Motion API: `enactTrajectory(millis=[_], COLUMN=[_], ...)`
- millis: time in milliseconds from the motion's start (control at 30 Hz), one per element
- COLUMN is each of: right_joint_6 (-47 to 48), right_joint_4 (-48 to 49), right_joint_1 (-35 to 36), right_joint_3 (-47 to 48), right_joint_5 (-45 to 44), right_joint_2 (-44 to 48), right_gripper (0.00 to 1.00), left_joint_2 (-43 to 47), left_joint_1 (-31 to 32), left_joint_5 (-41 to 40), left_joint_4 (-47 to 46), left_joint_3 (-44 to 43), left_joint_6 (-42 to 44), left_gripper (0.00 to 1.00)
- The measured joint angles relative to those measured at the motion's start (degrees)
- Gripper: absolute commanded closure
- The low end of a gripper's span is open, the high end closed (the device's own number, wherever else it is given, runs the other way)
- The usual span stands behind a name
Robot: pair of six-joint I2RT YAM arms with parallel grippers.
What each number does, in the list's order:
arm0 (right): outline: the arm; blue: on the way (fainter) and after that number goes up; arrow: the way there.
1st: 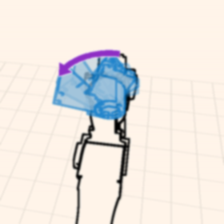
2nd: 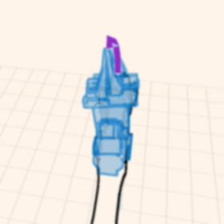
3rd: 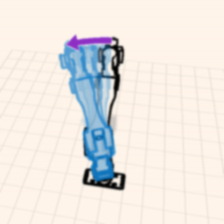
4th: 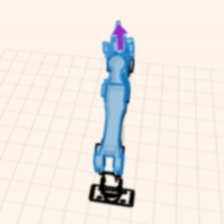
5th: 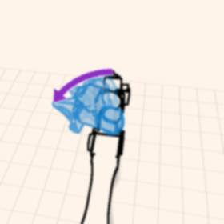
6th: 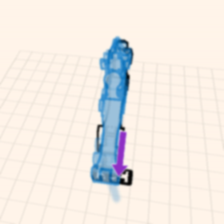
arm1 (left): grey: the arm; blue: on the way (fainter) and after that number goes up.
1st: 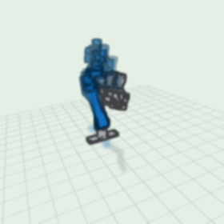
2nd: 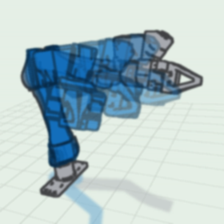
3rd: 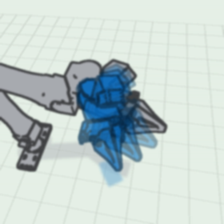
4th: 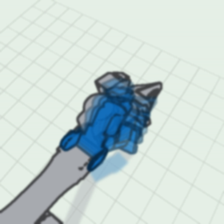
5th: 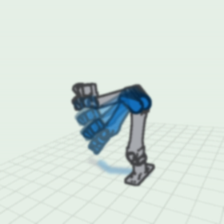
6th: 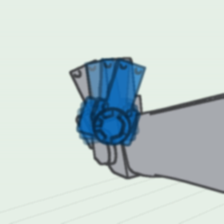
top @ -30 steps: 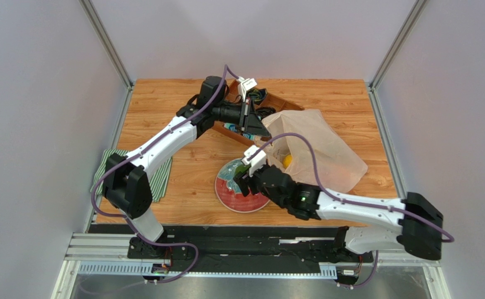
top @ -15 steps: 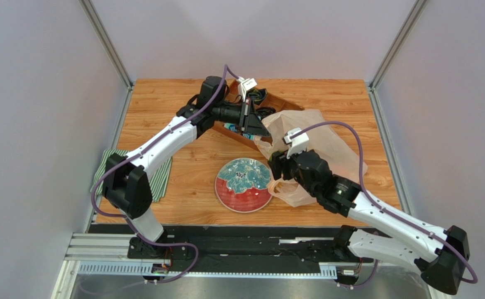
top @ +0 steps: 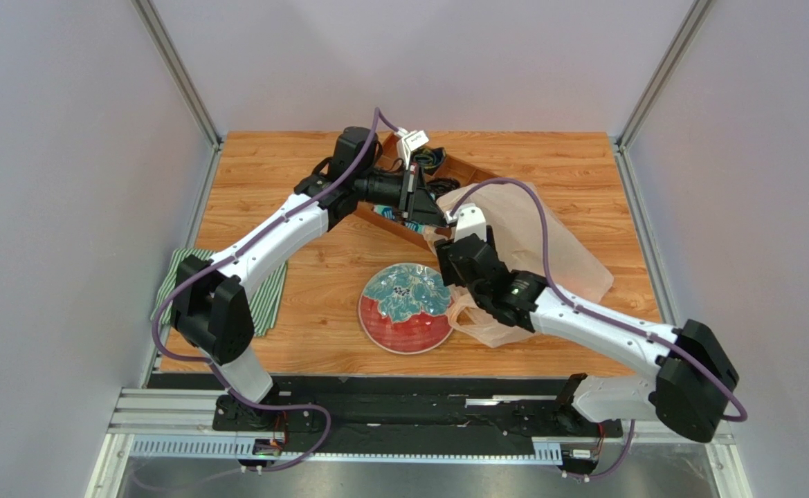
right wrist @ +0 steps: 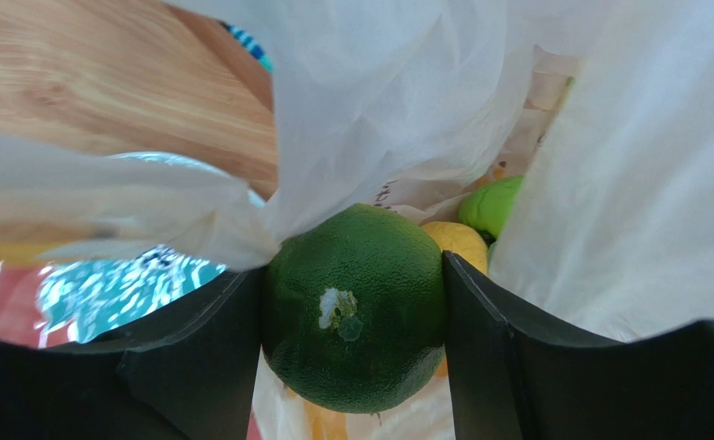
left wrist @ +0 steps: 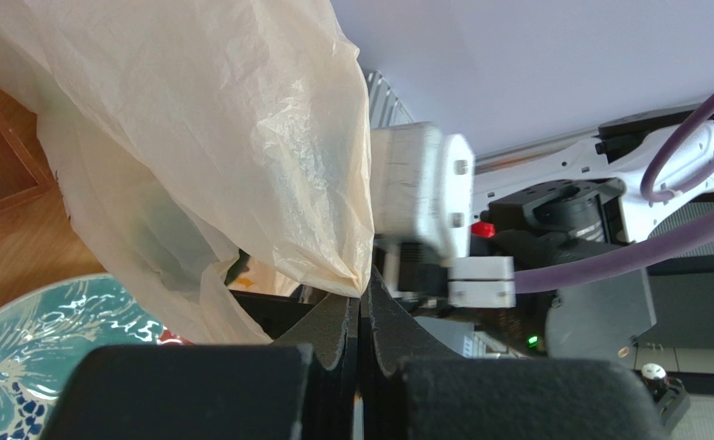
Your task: Place the fruits into the plastic bag
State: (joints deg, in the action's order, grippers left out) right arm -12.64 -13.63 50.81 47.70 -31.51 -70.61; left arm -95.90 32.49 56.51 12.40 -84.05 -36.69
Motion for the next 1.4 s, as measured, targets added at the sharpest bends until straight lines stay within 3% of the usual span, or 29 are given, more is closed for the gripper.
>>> enactTrajectory(millis=[433, 533, 567, 667, 733, 967, 1167, 1400], right_joint_6=[-4.07, -4.35, -4.46, -4.79, -5.03, -5.25, -4.87, -3.63], right_joint_4=[2.01, -0.35, -0.79, -2.69, -3.78, -6.78, -8.02, -10.58], right_joint_1=[-6.49, -7.96, -8.22, -8.7, -8.79, -8.79, -8.76, -5.44], right_joint_3=[1.6, 2.21, 2.29, 2.58, 3.08, 5.77, 6.12, 5.46], right_joint_5=[-13.33, -15.58, -15.91, -15.82, -14.49, -12.55, -9.86, 0.9], right_joint_2=[-10.84, -12.61, -12.79, -12.7, -12.31, -8.83, -5.25, 9.18], right_gripper=[0.73, 0.51, 0.36, 0.21, 0.17, 0.13, 0.18, 0.21], left_joint_2=[-0.02, -0.02, -0.02, -0.02, -0.02, -0.02, -0.02, -0.02], left_joint_1=[-0.2, -0.15, -0.15, -0.15, -0.17, -0.09, -0.09, 0.0], left_joint_5=[-0.52, -0.42, -0.42, -0.42, -0.44, -0.42, -0.42, -0.46], left_joint_4=[0.33, 0.33, 0.33, 0.33, 0.33, 0.33, 0.33, 0.33], left_joint_3=[0.13, 0.13, 0.13, 0.13, 0.13, 0.13, 0.13, 0.13], left_joint_6=[0.07, 0.07, 0.07, 0.07, 0.04, 0.04, 0.04, 0.07], left_gripper=[1.0, 1.0, 1.0, 1.0, 1.0, 1.0, 1.0, 1.0])
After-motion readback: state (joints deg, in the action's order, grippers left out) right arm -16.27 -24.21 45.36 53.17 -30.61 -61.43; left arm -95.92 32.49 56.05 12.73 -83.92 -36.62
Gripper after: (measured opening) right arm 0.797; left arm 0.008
